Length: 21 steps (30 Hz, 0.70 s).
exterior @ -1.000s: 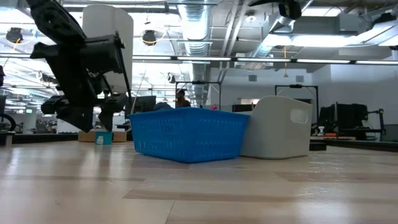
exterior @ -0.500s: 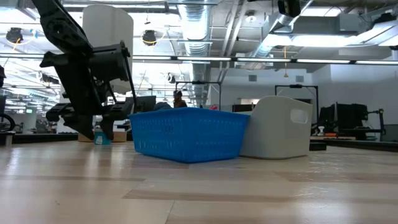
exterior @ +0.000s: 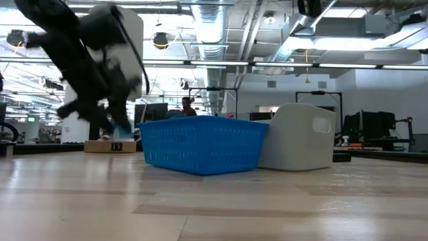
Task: Pick & Place Office items
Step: Put the blue charger adapter into the gray bin
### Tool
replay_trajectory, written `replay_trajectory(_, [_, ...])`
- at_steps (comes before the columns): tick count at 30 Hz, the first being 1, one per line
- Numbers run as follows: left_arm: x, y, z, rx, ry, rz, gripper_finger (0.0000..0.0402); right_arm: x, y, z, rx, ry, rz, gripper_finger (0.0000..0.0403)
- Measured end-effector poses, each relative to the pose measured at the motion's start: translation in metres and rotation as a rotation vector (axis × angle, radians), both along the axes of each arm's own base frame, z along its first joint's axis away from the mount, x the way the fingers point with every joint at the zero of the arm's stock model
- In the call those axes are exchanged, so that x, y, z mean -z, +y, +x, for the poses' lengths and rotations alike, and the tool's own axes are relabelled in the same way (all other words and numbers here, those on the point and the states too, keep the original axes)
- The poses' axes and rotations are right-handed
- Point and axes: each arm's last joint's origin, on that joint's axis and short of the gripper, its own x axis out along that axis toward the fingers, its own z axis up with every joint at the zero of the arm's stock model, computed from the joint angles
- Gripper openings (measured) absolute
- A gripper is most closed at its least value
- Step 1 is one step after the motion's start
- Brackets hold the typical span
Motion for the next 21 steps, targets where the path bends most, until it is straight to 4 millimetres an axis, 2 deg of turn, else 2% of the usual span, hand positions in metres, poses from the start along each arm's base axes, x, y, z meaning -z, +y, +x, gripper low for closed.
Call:
replay_trajectory(6, [-0.047,-0.037,-0.005,0.494,-0.259,0.006,0.0136,0.000,0.000,0.000,0.000,-0.005,-0.002,0.0136])
replay_trajectory(9, [-0.061,-0.046,-0.007,0.657,-0.367,-0.004,0.0136,0.000,0.000,0.000,-0.001,-0.002,-0.007,0.0136])
replay_trajectory(13, [-0.062,-0.048,-0.002,0.748,-0.396,-0.023,0.0136,0.000,0.000,0.000,-0.006,0.000,-0.022,0.0136])
replay_trajectory(21, [-0.048,-0.044,0.025,0.828,-0.437,-0.079,0.0136,0.001,-0.001,0.000,0.002,0.011,-0.027,0.0136])
